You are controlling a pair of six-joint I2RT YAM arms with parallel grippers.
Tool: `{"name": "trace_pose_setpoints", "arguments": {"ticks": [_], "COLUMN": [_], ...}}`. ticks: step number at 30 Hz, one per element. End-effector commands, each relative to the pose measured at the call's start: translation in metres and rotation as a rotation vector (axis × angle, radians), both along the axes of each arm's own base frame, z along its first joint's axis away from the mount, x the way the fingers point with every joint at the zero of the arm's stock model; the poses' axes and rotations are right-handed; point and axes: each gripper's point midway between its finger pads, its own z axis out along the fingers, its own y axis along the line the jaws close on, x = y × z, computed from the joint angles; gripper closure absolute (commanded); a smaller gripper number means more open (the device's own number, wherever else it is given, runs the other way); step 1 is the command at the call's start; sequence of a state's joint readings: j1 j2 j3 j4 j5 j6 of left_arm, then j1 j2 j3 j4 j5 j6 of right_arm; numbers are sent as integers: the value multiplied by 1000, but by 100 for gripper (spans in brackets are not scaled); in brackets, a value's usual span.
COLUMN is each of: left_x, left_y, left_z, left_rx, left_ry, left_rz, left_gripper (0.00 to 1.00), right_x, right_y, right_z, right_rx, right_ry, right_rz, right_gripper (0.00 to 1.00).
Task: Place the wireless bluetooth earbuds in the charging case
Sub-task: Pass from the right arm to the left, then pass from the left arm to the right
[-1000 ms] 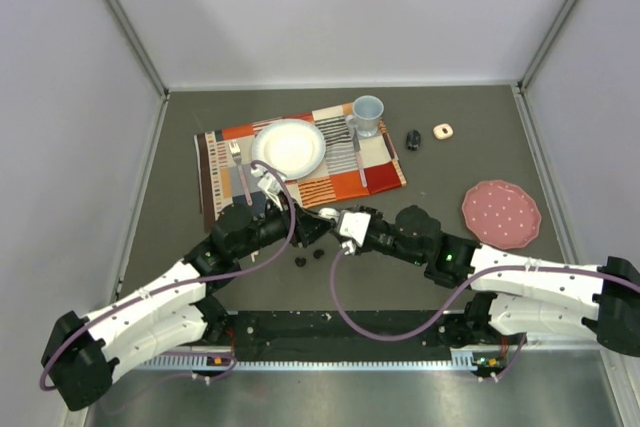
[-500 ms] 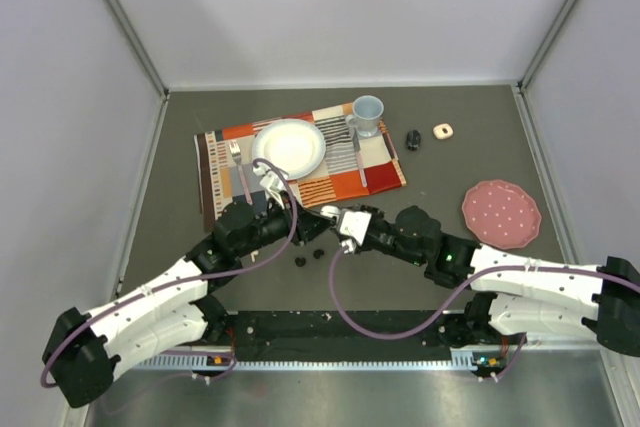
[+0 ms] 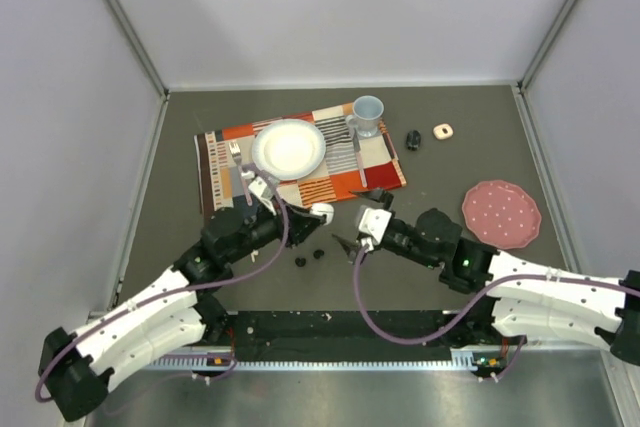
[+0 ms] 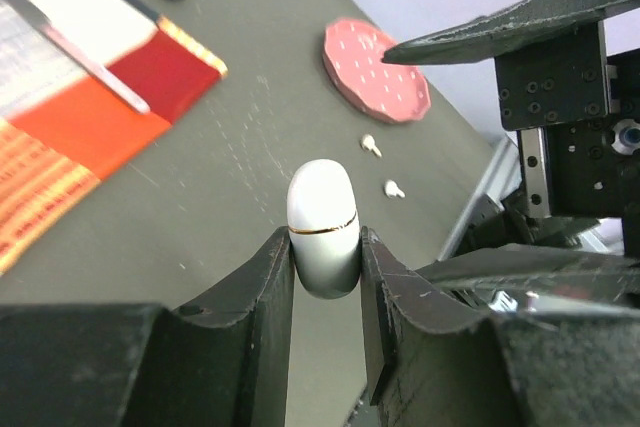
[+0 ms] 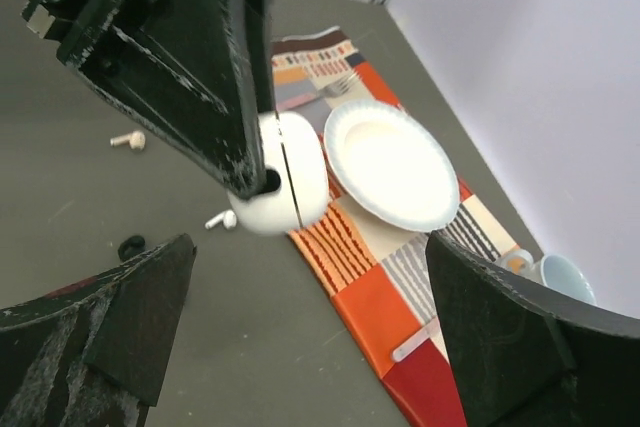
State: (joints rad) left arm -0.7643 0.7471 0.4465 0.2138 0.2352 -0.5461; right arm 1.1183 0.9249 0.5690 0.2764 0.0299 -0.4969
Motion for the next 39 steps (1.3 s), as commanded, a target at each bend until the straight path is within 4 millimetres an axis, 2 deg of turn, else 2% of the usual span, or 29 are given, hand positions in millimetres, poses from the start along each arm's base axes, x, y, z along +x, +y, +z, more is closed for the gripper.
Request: {"name": "trace_pose_setpoints", "arguments": {"ticks": [1, 3, 4, 5, 8, 9, 10, 11, 12, 13, 16, 18, 19, 21, 22, 23, 24, 25, 26, 34, 39], "left_x": [7, 6, 4, -1, -10, -12, -15, -20, -25, -30, -32, -33, -33, -33, -33, -32, -32, -32, -32, -32, -34], "left_y": [27, 38, 41, 47, 52, 51, 53, 52, 48, 49, 48, 46, 46, 46, 46, 46, 45, 45, 44, 44, 44], "left_z": [37, 47, 51, 60, 72, 64, 74, 76, 70, 78, 75, 76, 76, 80, 80, 82, 82, 83, 82, 81, 81], "left_rx": [-24, -32, -39, -52, -116, -121, -153, -165, -162, -198, -194, -185, -176, -168, -157, -151, -147, -143, -138, -134, -145], "left_ry": [-234, -325, -354, -418, -535, -544, -599, -628, -648, -687, -723, -741, -758, -779, -794, -800, -804, -811, -810, -823, -818], "left_rz": [113, 150, 153, 155, 149, 141, 143, 123, 84, 79, 63, 55, 54, 55, 54, 53, 53, 54, 49, 48, 40], "left_gripper": [100, 100, 100, 100, 100, 100, 100, 100, 100, 100, 100, 100, 100, 100, 100, 100, 100, 100, 100, 100, 100], "right_x": [-6, 1, 11, 15, 18, 17, 9, 13, 12, 6, -8, -11, -19, -25, -29, -30, -30, -30, -29, -23, -17], "right_y": [-15, -26, -38, -44, -44, -41, -32, -29, -25, -19, 0, 10, 18, 28, 34, 37, 39, 42, 43, 52, 61], "right_z": [42, 55, 60, 67, 74, 75, 78, 79, 81, 82, 85, 79, 81, 68, 82, 73, 72, 80, 75, 78, 67], "right_rx": [202, 286, 388, 403, 400, 407, 439, 456, 478, 523, 566, 590, 609, 611, 669, 676, 693, 730, 734, 820, 811], "right_ry": [93, 181, 301, 366, 574, 623, 717, 764, 816, 932, 1142, 1254, 1351, 1452, 1502, 1534, 1557, 1580, 1596, 1679, 1737], "right_rz": [-59, -145, -265, -319, -355, -339, -290, -288, -274, -251, -172, -161, -122, -90, -19, -9, 6, 50, 44, 91, 59], "right_gripper": [1, 1, 1, 1, 1, 1, 1, 1, 1, 1, 1, 2, 2, 1, 2, 2, 2, 2, 3, 3, 2]}}
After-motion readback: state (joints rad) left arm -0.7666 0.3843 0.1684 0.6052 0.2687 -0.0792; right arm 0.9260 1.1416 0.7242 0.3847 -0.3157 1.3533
